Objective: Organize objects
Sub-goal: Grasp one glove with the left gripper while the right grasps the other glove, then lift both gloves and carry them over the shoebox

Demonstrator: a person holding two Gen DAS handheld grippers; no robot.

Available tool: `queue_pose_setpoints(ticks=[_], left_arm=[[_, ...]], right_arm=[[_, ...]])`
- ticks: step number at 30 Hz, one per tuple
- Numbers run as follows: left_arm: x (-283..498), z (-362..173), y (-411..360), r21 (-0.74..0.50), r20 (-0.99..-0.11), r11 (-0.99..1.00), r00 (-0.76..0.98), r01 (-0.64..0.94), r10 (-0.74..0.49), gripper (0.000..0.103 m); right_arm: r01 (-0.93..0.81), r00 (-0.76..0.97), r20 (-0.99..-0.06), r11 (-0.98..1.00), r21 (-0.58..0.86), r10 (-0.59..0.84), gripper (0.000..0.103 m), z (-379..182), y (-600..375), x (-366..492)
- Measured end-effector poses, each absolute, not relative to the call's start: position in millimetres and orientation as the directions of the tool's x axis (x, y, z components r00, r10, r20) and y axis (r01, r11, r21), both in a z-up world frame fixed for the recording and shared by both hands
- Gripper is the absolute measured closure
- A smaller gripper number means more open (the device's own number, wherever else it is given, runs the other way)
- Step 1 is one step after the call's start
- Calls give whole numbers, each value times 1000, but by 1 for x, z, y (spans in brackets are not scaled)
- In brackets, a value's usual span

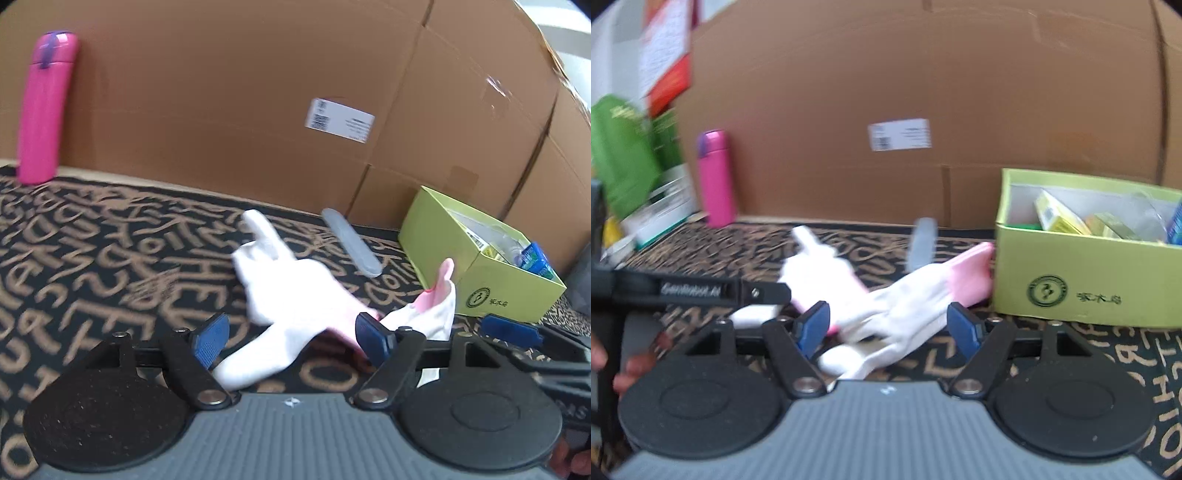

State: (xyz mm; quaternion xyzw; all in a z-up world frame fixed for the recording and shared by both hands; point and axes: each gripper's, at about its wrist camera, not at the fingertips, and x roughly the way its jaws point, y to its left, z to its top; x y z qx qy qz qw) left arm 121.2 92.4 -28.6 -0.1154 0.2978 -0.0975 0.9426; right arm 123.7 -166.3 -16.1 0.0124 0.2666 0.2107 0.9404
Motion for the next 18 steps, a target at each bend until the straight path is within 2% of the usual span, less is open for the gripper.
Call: queue_pose_setpoints(ticks=[3,7,8,9,10,11,12,15,17,18], left_arm=[[137,-29,77,-259,-540,952,794,161,-281,24],[158,-41,65,-205,-595,969,769,135,-233,24],[158,-43,65,-200,-592,970,772,136,-230,29],[156,-42,64,-181,-590,975,779,131,-214,40],[154,-42,62,-159,-593,978,779,137,-206,46],[152,-41,61,-146,-594,977,776,154,-212,58],[151,-41,60,-148,-600,974,767,171,-226,65],[145,-41,57,-169,-605,967,754,192,-255,66],[141,-41,54,-160,-597,968,762,192,-250,66],[139,-41,54,-160,-592,969,767,189,-247,59]], right_arm=[[-355,770,-487,911,211,413,33,-22,-165,145],[-315,768,-520,928,200,373,35,-38,-160,164],[-315,759,-531,927,206,376,39,-42,-162,166],[-321,746,-539,921,223,390,53,-47,-165,167],[-326,731,-549,914,241,405,68,-51,-168,166],[-322,719,-560,911,256,412,74,-55,-171,166],[-315,714,-565,910,268,414,82,-57,-174,164],[-312,718,-558,908,278,417,90,-58,-184,157],[-312,730,-548,912,267,410,91,-55,-189,149],[-313,738,-543,916,252,401,91,-52,-191,145]])
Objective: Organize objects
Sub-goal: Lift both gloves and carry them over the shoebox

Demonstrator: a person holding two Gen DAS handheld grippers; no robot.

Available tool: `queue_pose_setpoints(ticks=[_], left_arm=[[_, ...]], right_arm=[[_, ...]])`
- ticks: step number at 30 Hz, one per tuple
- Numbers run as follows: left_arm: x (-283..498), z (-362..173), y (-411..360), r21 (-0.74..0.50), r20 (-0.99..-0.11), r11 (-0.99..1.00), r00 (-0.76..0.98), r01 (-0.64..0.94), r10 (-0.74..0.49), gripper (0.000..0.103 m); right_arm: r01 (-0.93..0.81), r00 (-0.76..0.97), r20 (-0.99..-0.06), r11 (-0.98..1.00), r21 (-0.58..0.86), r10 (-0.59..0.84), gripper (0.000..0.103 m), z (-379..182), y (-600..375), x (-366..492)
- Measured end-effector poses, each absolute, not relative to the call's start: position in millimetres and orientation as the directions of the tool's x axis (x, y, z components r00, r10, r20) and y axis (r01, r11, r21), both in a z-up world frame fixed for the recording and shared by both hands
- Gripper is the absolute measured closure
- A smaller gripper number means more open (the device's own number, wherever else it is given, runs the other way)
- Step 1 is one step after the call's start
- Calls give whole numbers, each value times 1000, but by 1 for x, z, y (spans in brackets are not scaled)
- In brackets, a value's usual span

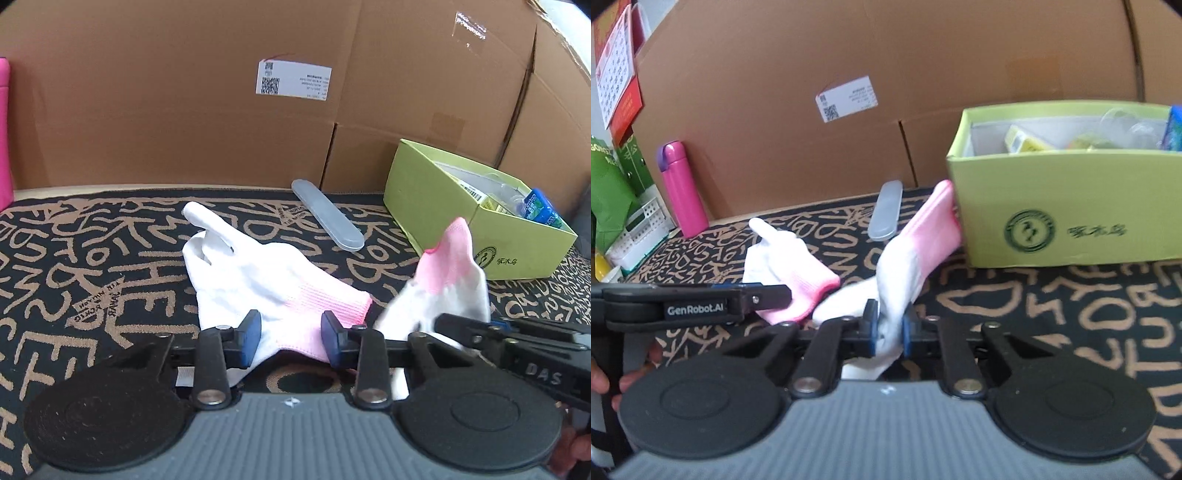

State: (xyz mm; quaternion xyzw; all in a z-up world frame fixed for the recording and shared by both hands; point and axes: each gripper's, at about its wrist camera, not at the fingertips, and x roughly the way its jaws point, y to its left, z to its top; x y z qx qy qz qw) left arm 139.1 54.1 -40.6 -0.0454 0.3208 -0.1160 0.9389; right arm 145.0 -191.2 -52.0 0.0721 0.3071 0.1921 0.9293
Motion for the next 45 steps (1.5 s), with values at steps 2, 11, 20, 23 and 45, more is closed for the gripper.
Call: queue_pose_setpoints(ticks=[2,11,20,23,45], left_arm=[[139,-37,58,-160,-589,973,776,165,-228,44],[182,-38,78,-196,-648,981,751,-2,-127,18],[162,-32,31,-134,-634,974,739,183,-226,92],[151,-25,23,-153,-622,961,732,232,-276,93],[205,92,-118,-277,-323,786,718,552,-617,93]], right_arm=[[-312,754,-531,923,226,386,92,-46,-197,135],[-304,780,-501,927,221,375,91,-33,-215,117],[-310,785,-502,931,191,364,91,-32,-221,103],[-315,785,-493,927,204,375,91,-31,-225,100],[-114,988,-112,993,-40,109,91,94,-325,136]])
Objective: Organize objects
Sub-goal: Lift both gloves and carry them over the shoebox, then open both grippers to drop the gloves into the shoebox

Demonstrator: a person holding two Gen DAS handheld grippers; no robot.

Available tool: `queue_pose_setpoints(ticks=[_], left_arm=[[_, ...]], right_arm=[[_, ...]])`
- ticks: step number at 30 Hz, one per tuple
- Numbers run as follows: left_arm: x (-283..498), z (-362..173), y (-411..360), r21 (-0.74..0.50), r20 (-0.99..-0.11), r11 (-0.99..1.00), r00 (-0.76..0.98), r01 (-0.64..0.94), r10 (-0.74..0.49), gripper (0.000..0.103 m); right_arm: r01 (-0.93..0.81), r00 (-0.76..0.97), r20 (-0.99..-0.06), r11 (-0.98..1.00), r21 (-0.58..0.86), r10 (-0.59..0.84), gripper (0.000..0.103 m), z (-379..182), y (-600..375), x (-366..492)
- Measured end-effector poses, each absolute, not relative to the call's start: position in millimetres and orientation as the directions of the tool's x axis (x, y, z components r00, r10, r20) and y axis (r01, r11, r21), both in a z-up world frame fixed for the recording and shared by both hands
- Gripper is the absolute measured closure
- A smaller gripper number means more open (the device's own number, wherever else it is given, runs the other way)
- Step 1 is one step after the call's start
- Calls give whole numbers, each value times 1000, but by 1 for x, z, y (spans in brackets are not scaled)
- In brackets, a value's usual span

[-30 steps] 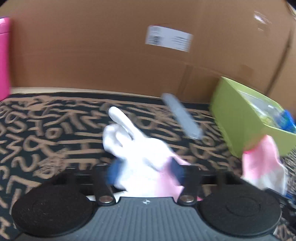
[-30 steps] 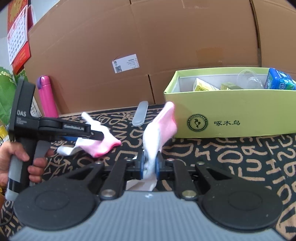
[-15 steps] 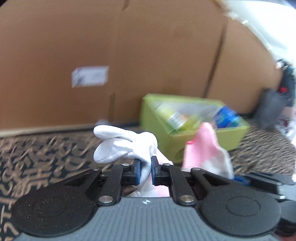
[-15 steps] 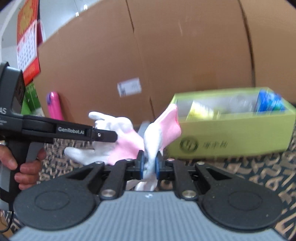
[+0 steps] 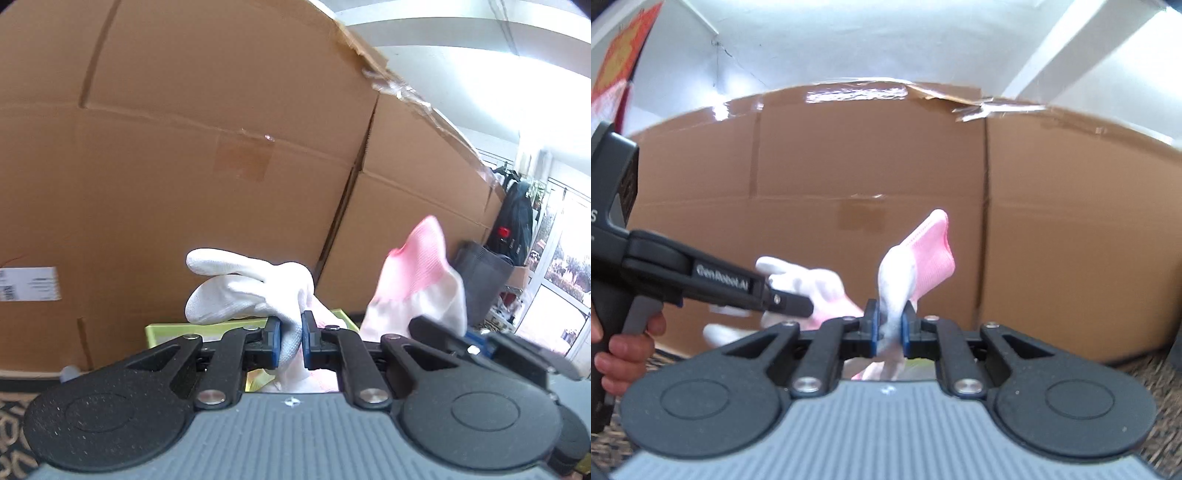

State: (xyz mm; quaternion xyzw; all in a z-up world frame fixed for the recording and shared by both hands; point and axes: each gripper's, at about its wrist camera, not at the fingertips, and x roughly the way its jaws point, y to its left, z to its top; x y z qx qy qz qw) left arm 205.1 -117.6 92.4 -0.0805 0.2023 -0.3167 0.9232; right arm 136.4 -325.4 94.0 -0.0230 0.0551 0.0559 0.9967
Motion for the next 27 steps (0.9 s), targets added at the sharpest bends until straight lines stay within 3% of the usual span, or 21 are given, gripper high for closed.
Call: queue_pose_setpoints(ticks=[5,8,10,13,15,17,20,24,27], left_arm=[[247,60,-145,-301,-376,787,691,539,-617,93],[263,36,-152,-294,-441,806,675,514,-592,92],[265,25,-147,-310,-454,813,674,493,-582,86],[260,20,-133,-339,-433,803,677,490,-596,68],[254,21,-127,-316,-422,822,706,473,-569,41],[248,24,-122,-293,-398,844,745,450,-536,28],[240,29,-113,-294,-367,849,768,439,-524,23],[233,27,-101,-311,-371,852,772,421,-517,18],[231,28,-97,-328,-371,858,782,395,-501,17]], right_arm=[[-75,990,-129,993,-92,63,91,81,-330,186],[-133,967,-234,985,-109,104,91,57,-323,219],[-185,940,-311,977,-109,143,89,37,-317,237],[-217,917,-361,972,-92,170,82,16,-313,248],[-233,907,-371,971,-51,198,74,10,-314,252],[-251,897,-380,968,-15,226,62,7,-315,253],[-260,899,-358,965,29,252,48,8,-318,248],[-277,886,-352,953,121,302,48,11,-320,252],[-291,860,-400,949,125,316,48,4,-313,266]])
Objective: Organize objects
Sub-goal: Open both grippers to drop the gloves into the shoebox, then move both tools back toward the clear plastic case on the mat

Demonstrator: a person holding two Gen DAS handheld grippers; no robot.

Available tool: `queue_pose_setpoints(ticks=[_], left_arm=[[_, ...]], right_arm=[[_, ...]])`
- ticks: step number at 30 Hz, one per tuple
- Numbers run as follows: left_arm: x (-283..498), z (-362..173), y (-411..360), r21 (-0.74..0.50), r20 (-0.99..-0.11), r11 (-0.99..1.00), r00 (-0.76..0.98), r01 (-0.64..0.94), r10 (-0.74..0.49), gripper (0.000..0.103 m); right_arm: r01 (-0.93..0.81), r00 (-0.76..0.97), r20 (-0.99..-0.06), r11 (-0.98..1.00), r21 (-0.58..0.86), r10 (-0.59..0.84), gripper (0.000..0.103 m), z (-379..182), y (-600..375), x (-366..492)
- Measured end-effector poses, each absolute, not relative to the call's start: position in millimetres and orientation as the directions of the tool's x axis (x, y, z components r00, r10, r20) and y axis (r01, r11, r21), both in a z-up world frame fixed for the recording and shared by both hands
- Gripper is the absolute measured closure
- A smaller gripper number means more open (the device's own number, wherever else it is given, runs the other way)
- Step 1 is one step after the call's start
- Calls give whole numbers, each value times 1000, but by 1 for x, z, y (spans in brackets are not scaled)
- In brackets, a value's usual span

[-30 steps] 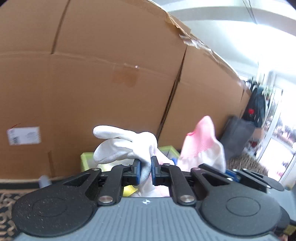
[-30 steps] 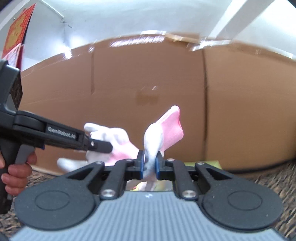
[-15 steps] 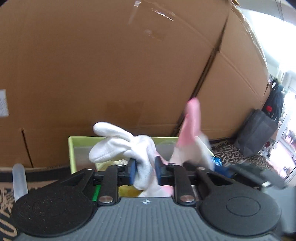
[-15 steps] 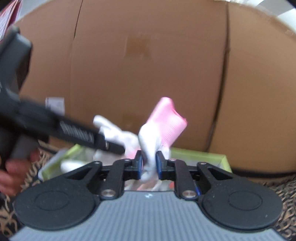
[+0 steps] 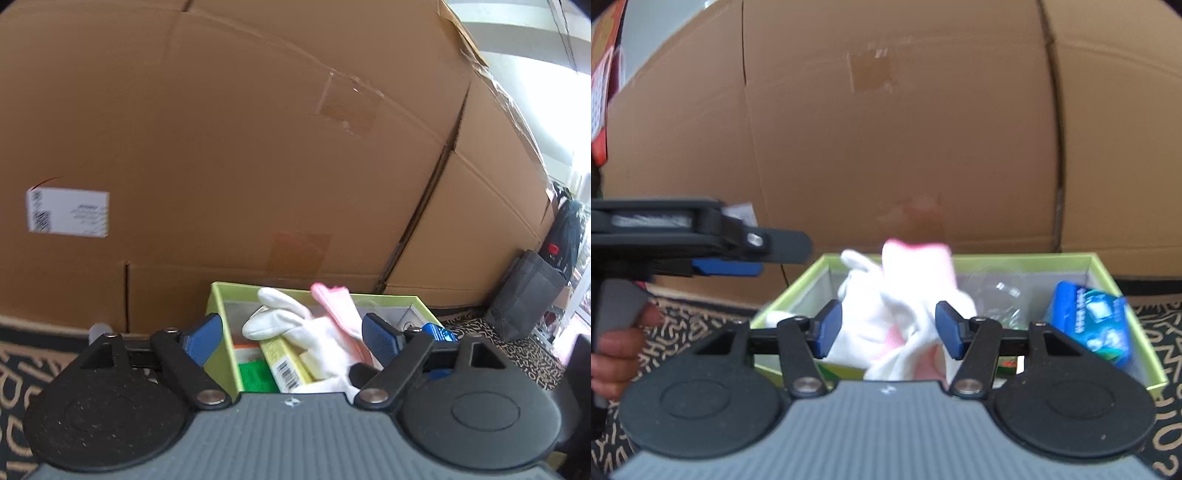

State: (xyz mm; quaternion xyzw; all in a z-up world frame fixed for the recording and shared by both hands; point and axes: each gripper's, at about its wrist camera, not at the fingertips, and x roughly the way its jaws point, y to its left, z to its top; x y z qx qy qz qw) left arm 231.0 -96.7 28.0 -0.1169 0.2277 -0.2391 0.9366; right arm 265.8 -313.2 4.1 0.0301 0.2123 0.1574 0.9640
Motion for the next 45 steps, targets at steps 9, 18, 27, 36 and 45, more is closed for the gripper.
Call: queue_pose_setpoints(ticks=[9,18,27,36,45], left_arm=[[206,33,-69,-255,-422,920,822,298,-383,13],[159,20,-42,-251,-498,948,815,194,-298,10],[137,0,-21,-159,-560,984,813,82,-158,10],[134,-14,8,-134,-601,991,794,15,-93,10],[138,-25,43,-158,-624,986,778,-43,-66,10]], right_arm=[[-249,893,-353,960,129,279,6,7,-314,249],[-277,897,-305,944,178,321,0,7,-300,198],[-297,829,-408,920,256,381,0,-17,-271,162],[-379,782,-464,909,175,416,0,-22,-218,148],[-428,751,-508,897,113,422,0,-29,-169,156]])
